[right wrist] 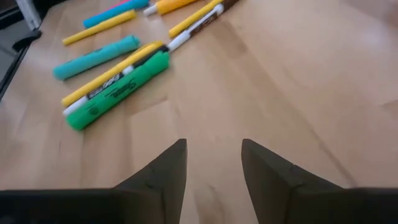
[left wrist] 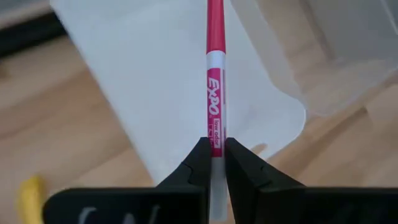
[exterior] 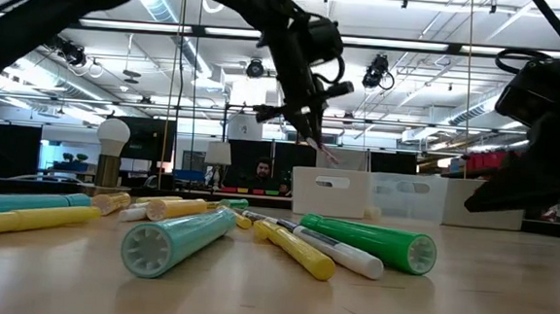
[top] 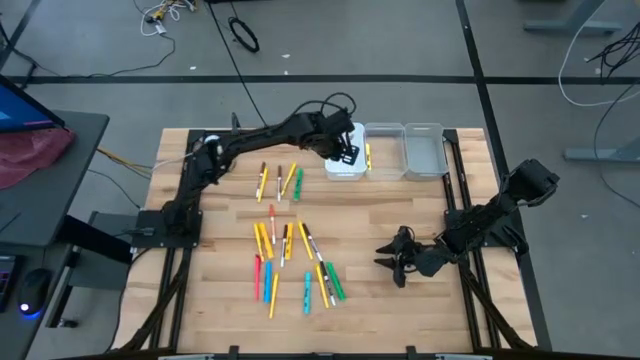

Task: Pick & Place Markers
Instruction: Put the pink marker pen into the white bin

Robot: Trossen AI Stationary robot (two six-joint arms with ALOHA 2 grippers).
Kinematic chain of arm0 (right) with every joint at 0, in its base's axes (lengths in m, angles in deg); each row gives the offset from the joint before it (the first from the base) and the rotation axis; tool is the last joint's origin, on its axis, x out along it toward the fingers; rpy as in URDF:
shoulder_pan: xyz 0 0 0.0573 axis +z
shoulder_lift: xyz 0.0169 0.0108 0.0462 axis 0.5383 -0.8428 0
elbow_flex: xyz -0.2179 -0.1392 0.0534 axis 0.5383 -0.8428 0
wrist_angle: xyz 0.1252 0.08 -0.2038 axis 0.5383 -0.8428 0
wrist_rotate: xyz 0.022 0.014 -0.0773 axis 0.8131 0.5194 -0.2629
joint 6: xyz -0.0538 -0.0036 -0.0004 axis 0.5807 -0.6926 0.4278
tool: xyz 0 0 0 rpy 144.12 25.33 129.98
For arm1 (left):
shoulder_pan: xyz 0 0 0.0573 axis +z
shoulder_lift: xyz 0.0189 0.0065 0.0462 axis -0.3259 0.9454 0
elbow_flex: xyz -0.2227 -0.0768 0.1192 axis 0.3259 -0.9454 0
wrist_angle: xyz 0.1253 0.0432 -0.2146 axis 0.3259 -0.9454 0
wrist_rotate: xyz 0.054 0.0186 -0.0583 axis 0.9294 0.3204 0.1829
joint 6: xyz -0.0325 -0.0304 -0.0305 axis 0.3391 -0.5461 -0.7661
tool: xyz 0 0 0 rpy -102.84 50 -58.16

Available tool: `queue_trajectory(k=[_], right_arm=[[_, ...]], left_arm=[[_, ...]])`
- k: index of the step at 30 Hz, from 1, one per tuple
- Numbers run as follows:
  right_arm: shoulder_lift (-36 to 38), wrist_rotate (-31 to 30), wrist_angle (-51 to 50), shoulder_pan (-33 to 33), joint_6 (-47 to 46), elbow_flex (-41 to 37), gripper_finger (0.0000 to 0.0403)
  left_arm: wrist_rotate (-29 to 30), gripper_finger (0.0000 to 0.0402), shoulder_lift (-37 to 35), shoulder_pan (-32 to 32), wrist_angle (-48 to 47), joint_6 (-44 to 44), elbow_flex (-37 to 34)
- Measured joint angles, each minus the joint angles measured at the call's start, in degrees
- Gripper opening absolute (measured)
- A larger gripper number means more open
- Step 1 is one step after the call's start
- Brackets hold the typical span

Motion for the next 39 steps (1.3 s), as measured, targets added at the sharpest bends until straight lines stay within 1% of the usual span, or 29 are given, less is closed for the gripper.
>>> queue_trajectory(k=[3,7,15,18,31,39], right_arm=[[0.0,-1.01,0.49,0.0,0.18,0.0,0.0155],[0.0,-0.99,0.79,0.0,0.61,0.0,0.0155],[0.0,-0.93,0.88,0.0,0.83,0.0,0.0155],[0.0,-0.81,0.86,0.0,0.69,0.0,0.0155],[0.0,-0.83,0.9,0.0,0.76,0.0,0.0155],[0.0,-0.86,0.92,0.0,0.82,0.0,0.0155]], left_arm=[[-1.42,0.0033,3.04,0.59,0.71,-0.4,1.16],[-1.62,0.0033,5.17,1.11,2.54,-1.85,1.18],[1.18,0.0041,7.76,1.52,7.07,-1.84,1.2],[1.62,0.0042,8.82,1.52,8.4,-0.35,1.2],[6.59,0.0044,9.69,1.37,9.73,0.28,0.74],[7.27,0.0046,9.9,0.93,9.3,0.09,0.65]])
